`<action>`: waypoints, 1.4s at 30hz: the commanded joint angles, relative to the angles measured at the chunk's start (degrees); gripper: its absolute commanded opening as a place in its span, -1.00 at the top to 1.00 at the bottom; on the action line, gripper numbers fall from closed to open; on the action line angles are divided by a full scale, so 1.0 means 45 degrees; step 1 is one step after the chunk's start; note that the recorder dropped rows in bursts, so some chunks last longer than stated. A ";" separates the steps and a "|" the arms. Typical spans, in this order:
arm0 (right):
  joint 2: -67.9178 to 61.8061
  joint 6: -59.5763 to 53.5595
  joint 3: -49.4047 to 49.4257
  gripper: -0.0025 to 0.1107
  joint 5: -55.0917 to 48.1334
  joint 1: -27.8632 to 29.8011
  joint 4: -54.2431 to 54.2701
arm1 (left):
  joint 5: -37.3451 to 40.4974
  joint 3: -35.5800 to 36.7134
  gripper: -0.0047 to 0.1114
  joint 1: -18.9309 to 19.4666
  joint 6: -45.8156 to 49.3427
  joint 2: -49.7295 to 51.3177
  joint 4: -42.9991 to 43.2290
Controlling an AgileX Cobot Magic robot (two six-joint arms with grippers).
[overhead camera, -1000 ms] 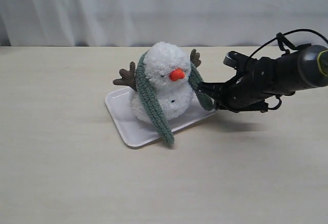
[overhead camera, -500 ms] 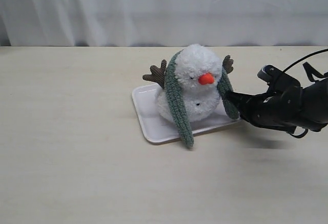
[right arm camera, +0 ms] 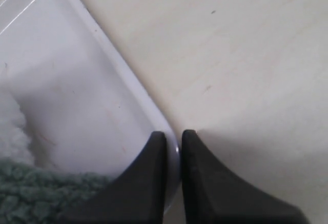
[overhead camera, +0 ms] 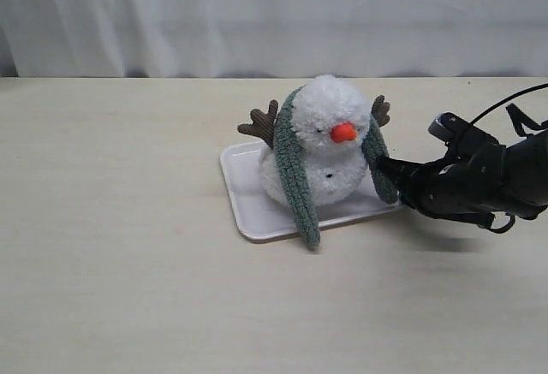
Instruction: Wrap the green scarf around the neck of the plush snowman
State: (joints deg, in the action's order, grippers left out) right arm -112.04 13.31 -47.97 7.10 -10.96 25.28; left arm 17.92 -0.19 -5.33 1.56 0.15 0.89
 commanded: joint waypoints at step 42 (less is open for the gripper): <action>0.0163 -0.3349 -0.3396 0.31 -0.6657 0.0498 -0.2907 | -0.0099 0.0042 0.92 -0.0082 -0.0028 -0.0034 -0.0032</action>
State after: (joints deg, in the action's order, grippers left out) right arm -110.90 -1.00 -61.91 -21.17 -9.22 16.26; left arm 17.92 -0.19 -5.33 1.56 0.15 0.89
